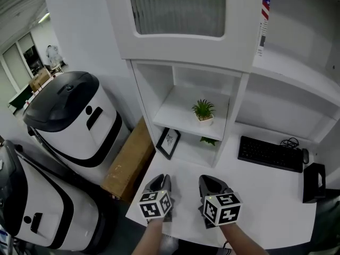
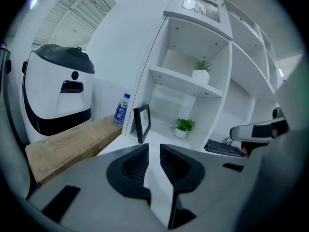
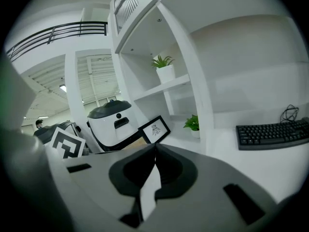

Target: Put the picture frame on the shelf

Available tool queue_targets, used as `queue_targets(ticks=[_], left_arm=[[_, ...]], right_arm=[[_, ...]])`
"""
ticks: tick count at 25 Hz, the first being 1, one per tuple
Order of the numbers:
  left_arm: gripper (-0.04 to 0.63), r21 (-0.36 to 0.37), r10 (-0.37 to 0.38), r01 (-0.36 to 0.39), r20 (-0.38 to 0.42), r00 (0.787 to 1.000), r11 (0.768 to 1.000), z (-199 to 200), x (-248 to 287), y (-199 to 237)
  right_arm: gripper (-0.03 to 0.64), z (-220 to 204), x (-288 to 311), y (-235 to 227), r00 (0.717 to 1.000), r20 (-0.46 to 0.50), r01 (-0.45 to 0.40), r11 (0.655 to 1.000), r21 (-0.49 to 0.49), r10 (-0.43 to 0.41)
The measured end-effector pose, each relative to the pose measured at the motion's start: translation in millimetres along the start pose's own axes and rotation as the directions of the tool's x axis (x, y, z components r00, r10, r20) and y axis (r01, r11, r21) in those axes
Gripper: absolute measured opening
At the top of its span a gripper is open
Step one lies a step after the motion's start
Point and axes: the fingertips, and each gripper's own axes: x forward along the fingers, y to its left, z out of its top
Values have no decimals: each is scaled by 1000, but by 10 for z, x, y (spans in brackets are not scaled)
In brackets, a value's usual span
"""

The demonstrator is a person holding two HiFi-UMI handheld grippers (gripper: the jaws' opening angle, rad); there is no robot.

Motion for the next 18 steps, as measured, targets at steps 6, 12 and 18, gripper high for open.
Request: queue_targets(ticks=[6, 12, 18], left_arm=[[50, 27, 23, -23, 16, 1000, 999, -6, -348, -100], [33, 68, 43, -45, 41, 998, 997, -12, -722, -205], [25, 77, 54, -57, 43, 998, 995, -83, -994, -314]], right_arm=[[0, -91, -232, 76, 1000, -1, -25, 1000, -14, 25], [0, -209, -456, 162, 998, 3, -55, 998, -28, 55], [0, -280, -642, 112, 998, 7, -58, 998, -24, 58]])
